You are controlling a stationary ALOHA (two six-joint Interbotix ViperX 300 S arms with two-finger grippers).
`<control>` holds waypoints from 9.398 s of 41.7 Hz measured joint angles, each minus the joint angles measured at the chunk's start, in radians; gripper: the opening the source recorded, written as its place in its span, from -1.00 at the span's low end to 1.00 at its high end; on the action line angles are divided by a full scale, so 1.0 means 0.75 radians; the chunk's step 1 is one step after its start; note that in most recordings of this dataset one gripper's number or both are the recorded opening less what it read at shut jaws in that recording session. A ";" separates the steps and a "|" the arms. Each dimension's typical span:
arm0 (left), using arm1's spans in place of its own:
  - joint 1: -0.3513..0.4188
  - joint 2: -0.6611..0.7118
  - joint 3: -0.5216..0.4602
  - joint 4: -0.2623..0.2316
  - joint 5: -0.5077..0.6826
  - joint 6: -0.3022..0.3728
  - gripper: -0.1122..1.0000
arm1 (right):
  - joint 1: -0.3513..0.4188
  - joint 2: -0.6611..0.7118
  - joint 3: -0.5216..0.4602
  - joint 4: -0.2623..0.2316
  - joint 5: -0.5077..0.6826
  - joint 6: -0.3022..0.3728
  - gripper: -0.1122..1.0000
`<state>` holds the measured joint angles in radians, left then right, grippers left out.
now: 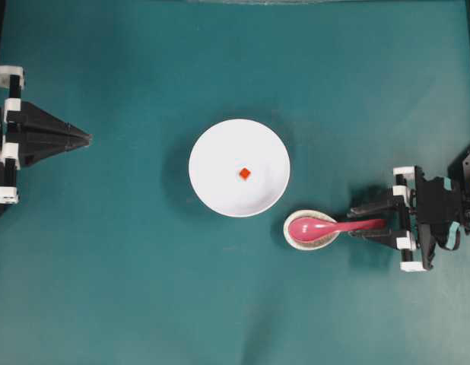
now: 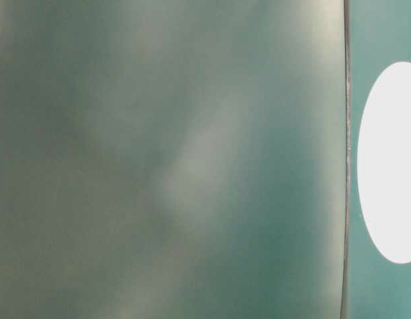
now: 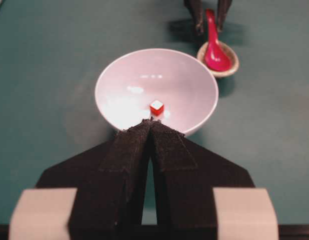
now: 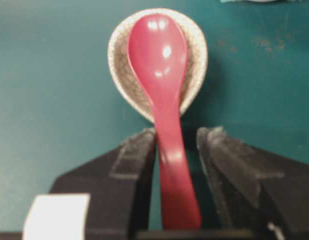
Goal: Grip the spoon and scoop the red block from the bowl with right arm.
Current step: 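Lower the right gripper and close it on the pink spoon handle, then lift the spoon out of the rest and swing it over the bowl, then lower the spoon bowl into the white bowl beside the red cube, then push the spoon under the red cube along the bowl's inner wall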
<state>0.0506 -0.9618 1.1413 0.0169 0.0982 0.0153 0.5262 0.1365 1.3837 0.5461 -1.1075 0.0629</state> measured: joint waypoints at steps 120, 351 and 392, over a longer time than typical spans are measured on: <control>0.000 0.000 0.000 -0.002 0.022 0.002 -0.80 | -0.117 -0.450 -0.039 -0.010 0.260 -0.307 -0.37; 0.000 -0.012 0.059 0.000 -0.059 0.002 -0.80 | -0.943 -0.016 -1.503 -0.405 2.612 -0.485 -0.37; 0.000 -0.014 0.057 0.000 -0.059 0.002 -0.80 | -0.929 -0.016 -1.503 -0.405 2.475 -0.475 -0.37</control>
<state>0.0506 -0.9725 1.1842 0.0169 0.0537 0.0169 -0.1703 0.1243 0.2562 0.2424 0.7486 -0.2930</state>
